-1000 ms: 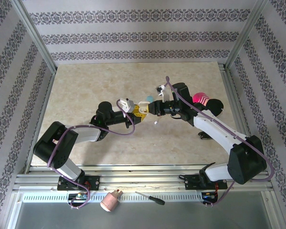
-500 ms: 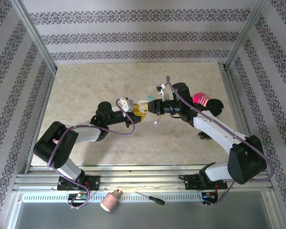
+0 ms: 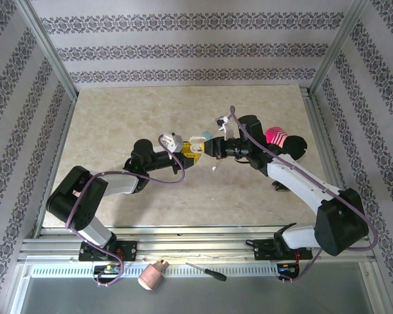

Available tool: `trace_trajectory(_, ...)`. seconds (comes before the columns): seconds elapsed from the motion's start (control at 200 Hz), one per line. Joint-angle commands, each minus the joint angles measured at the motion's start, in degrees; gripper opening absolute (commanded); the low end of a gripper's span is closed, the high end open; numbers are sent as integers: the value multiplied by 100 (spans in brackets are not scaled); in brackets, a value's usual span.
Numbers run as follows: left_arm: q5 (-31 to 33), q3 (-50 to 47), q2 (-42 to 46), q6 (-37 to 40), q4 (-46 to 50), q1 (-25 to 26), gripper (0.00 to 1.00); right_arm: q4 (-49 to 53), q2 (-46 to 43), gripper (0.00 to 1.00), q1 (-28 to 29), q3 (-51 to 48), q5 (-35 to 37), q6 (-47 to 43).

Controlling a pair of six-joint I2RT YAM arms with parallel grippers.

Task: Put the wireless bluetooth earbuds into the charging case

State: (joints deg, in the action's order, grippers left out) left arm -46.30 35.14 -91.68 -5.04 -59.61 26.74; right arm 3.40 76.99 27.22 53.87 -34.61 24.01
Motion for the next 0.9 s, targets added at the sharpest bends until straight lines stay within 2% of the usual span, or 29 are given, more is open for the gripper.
trace_trajectory(0.0,4,151,-15,-72,-482,-95,23,107,-140,21,-6,-87,-86,-27)
trace_trajectory(0.19,-38,162,-2,-120,-555,-106,23,100,-69,22,-6,-87,-153,-28)
trace_trajectory(0.54,-77,108,-44,-86,-680,-172,23,40,-252,49,-41,-42,-102,-37)
trace_trajectory(0.71,-112,-5,-35,279,-670,-239,23,-20,-481,66,-50,-18,168,50)
trace_trajectory(0.78,-153,-23,-41,402,-646,-255,23,-46,-464,69,-59,90,355,254)
trace_trajectory(0.894,-160,-45,-25,670,-506,-252,23,149,-149,70,-84,521,610,660)
